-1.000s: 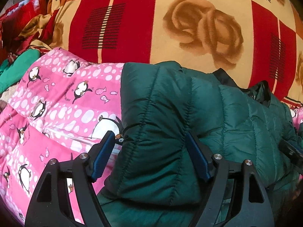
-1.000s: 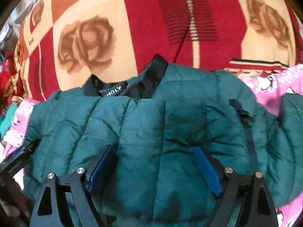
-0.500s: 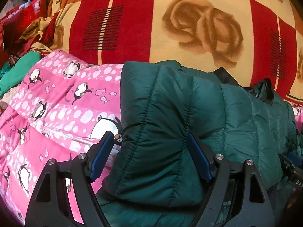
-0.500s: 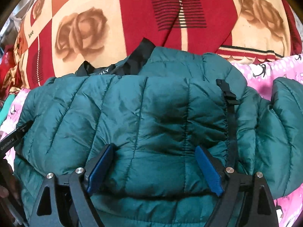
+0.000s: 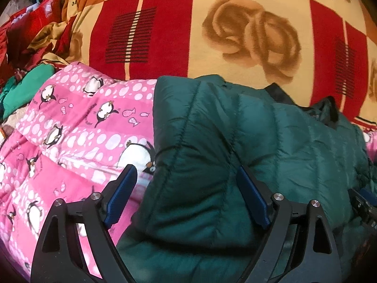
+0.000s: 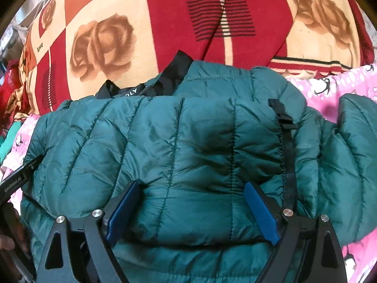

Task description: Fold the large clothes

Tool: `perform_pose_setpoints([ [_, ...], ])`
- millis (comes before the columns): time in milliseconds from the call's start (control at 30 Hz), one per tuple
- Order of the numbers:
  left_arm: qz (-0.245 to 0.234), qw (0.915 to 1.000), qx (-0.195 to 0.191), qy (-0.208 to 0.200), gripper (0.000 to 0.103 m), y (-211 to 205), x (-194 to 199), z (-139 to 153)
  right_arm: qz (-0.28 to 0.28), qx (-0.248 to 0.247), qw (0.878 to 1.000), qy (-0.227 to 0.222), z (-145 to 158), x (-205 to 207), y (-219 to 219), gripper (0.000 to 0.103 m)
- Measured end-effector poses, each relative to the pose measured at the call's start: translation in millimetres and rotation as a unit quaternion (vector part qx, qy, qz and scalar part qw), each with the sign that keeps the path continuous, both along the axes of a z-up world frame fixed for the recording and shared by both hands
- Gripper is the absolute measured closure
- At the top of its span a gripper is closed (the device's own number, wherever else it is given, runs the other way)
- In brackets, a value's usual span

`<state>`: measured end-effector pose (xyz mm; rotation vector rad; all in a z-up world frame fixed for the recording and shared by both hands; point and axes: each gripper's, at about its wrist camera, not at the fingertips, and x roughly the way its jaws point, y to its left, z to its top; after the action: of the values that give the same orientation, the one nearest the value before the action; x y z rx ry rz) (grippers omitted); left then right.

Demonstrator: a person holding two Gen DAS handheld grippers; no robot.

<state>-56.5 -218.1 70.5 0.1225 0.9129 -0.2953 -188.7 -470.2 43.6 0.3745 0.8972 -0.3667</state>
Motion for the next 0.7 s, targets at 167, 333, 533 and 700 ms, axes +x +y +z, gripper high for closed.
perform_pose_setpoints([
  [167, -0.019, 0.9994, -0.023, -0.019, 0.016, 7.1, -25.1, 27.7, -0.020, 0.006, 1.000, -0.014, 20.6, -19.4, 7.3, 0.014],
  [333, -0.050, 0.9977, -0.036, -0.028, 0.016, 1.7, -52.1, 51.7, -0.026, -0.008, 0.999, -0.021, 37.2, -39.2, 12.9, 0.014],
  [533, -0.075, 0.9953, -0.059, -0.017, 0.016, -11.1, -80.1, 65.6, -0.041, -0.027, 0.998, -0.040, 55.5, -67.6, 10.4, 0.014],
  [700, -0.099, 0.9933, -0.053, -0.027, 0.016, -28.8, -103.3, 74.2, -0.057, -0.040, 0.996, -0.048, 68.1, -92.4, -0.7, 0.014],
])
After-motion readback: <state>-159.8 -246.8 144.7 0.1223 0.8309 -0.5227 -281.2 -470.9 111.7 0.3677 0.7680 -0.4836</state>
